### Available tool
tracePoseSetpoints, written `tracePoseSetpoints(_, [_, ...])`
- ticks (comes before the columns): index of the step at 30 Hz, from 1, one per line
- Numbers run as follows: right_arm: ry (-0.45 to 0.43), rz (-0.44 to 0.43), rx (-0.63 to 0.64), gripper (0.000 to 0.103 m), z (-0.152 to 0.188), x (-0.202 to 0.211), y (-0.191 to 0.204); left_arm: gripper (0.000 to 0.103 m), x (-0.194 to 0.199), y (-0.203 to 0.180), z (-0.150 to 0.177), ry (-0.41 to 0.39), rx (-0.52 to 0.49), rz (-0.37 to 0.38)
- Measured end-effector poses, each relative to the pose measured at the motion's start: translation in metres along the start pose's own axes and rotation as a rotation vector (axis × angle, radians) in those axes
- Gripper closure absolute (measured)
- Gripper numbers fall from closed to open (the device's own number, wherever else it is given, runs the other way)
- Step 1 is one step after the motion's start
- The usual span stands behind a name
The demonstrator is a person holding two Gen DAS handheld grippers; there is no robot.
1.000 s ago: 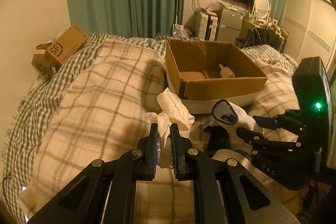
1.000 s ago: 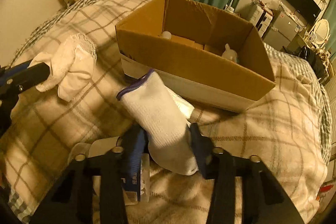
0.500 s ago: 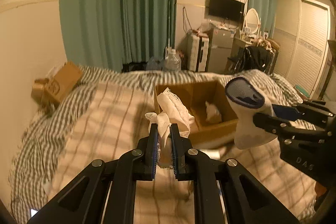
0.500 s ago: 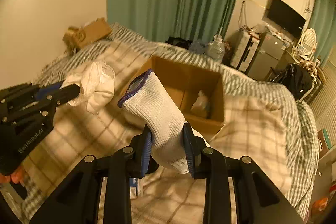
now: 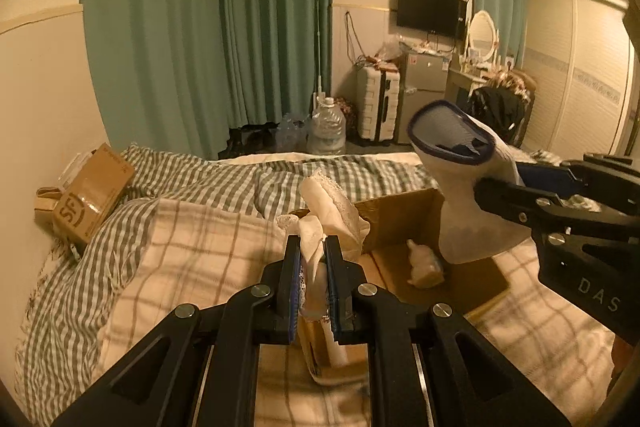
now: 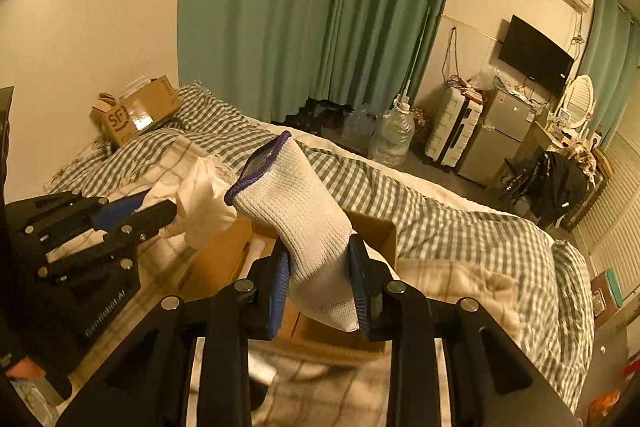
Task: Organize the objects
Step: 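Lift tissue and sock over the box and open both tools to drop them, then grasp the clear blue-labelled jar with the left tool while the right tool grasps the white tape roll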
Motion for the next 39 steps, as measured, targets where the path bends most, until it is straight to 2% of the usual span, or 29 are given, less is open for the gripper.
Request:
tracePoseSetpoints(8, [0.069, -0.053, -0.044, 0.078, -0.002, -0.076, -0.012, 0.092, -0.053, -0.012, 0.008, 0.076, -0.028, 0.003])
tracePoseSetpoints(15, [0.099, -0.141, -0.138, 0.074, 0.015, -0.099, -0.037, 0.089, -0.069, -0.027, 0.014, 0.126, -0.046, 0.028])
tracePoseSetpoints(16, [0.094, -0.144, -0.159, 0.072, 0.015, -0.096, -0.042, 0.087, -0.067, -0.029, 0.014, 0.128, -0.049, 0.028])
tracePoseSetpoints(18, [0.088, -0.142, -0.179, 0.058, 0.015, -0.089, -0.049, 0.076, -0.063, -0.031, 0.014, 0.137, -0.049, 0.020])
tracePoseSetpoints(20, [0.061, -0.138, -0.199, 0.032, 0.015, -0.074, -0.055, 0.044, -0.055, -0.033, 0.013, 0.137, -0.048, 0.009])
tracePoseSetpoints(22, [0.036, -0.126, -0.207, 0.028, 0.015, -0.055, -0.059, 0.032, -0.040, -0.034, 0.014, 0.113, -0.046, -0.012])
tracePoseSetpoints(24, [0.020, -0.115, -0.202, 0.028, 0.017, -0.037, -0.061, 0.031, -0.024, -0.035, 0.015, 0.103, -0.058, -0.025])
tracePoseSetpoints(26, [-0.002, -0.094, -0.188, 0.028, 0.021, -0.011, -0.062, 0.025, -0.011, -0.035, 0.017, 0.096, -0.063, -0.036])
tracePoseSetpoints(31, [-0.041, -0.054, -0.141, 0.028, 0.042, 0.053, -0.057, 0.023, 0.035, -0.032, 0.033, 0.075, -0.053, -0.033])
tracePoseSetpoints(35, [-0.045, -0.035, -0.106, 0.028, 0.066, 0.087, -0.041, 0.014, 0.066, -0.027, 0.055, 0.062, -0.041, -0.050])
tracePoseSetpoints(39, [-0.027, -0.034, -0.073, 0.028, 0.096, 0.101, -0.017, 0.014, 0.084, -0.020, 0.082, 0.067, -0.032, -0.061])
Point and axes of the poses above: each gripper's, at about its wrist camera, not at the fingertips, and x roughly against the way its jaws point, y to its left, z to its underside, the point moved 1 cm from there along -x, roughly the way its jaws point, and after that the axes turned 6 degrees about y, right-handed, at the moved point
